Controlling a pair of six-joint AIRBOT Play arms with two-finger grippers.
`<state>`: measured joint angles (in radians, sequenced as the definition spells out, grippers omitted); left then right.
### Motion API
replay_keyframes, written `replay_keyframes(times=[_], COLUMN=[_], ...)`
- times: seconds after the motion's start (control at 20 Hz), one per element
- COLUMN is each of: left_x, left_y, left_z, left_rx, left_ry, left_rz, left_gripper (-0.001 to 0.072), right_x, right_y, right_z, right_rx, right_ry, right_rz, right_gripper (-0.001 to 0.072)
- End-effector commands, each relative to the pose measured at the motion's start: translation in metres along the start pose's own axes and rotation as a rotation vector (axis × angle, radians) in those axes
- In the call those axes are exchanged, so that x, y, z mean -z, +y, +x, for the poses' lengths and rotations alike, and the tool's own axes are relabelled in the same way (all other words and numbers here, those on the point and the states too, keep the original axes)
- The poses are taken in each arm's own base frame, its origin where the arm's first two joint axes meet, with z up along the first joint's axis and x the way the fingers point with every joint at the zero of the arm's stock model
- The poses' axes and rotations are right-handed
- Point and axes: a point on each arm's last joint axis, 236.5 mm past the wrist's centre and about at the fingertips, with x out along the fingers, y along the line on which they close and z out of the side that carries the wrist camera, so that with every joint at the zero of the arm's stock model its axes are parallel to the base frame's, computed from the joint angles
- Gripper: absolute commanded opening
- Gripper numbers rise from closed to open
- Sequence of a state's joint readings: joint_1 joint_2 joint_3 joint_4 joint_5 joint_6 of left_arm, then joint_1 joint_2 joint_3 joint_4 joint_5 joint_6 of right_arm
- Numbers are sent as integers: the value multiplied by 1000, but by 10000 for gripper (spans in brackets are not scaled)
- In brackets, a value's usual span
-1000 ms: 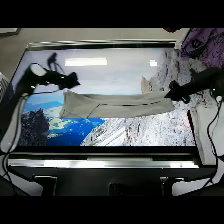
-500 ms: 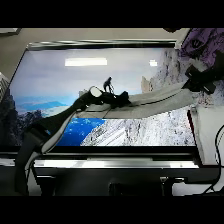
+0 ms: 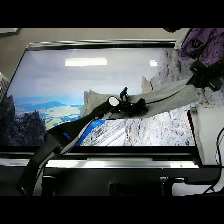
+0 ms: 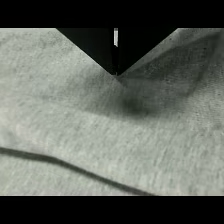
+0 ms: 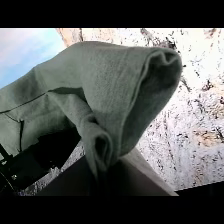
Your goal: Fold the clothes and pants, and hang the long-sleeved shirts on hangers.
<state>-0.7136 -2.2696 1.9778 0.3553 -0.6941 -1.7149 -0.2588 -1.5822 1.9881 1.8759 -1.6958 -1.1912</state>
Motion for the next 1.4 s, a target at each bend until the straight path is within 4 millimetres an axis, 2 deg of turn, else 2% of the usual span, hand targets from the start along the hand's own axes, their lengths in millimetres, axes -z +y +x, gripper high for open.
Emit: replay_keyframes(times=[0.0,0.05,0.1,0.15,0.25,0.3,0.4,0.45,0.55,0.65,0.75,0.9,1.05,1.35], left_x=[-11,-20,-34,-51,-90,-107,-133,-141,-149,-151,-150,-146,-141,-140], left_y=[2,16,33,48,65,66,58,53,41,36,37,43,51,52], left_z=[-26,-49,-80,-116,-207,-257,-344,-380,-441,-489,-524,-552,-561,-563], left_rx=[-33,-115,-229,-345,-561,-642,-734,-749,-756,-765,-773,-790,-807,-808], left_ry=[48,69,71,54,-14,-61,-157,-202,-287,-349,-396,-412,-386,-383], left_rz=[4,33,71,106,188,220,269,277,276,265,238,216,212,206], left_gripper=[11,10,10,11,13,13,15,15,15,16,16,16,17,17], right_x=[-2,1,3,8,22,32,50,60,80,105,128,161,187,221], right_y=[3,9,18,32,68,91,139,162,210,252,282,306,321,345], right_z=[-2,-2,-1,1,8,13,21,25,32,43,60,94,126,177], right_rx=[-11,-34,-62,-88,-129,-150,-202,-231,-298,-361,-397,-397,-390,-407], right_ry=[-9,1,8,15,26,28,10,-2,-30,-28,-7,50,89,135], right_rz=[29,44,53,53,41,30,13,10,16,21,23,29,39,68], right_gripper=[32,32,31,31,31,31,31,31,31,31,31,32,32,32])
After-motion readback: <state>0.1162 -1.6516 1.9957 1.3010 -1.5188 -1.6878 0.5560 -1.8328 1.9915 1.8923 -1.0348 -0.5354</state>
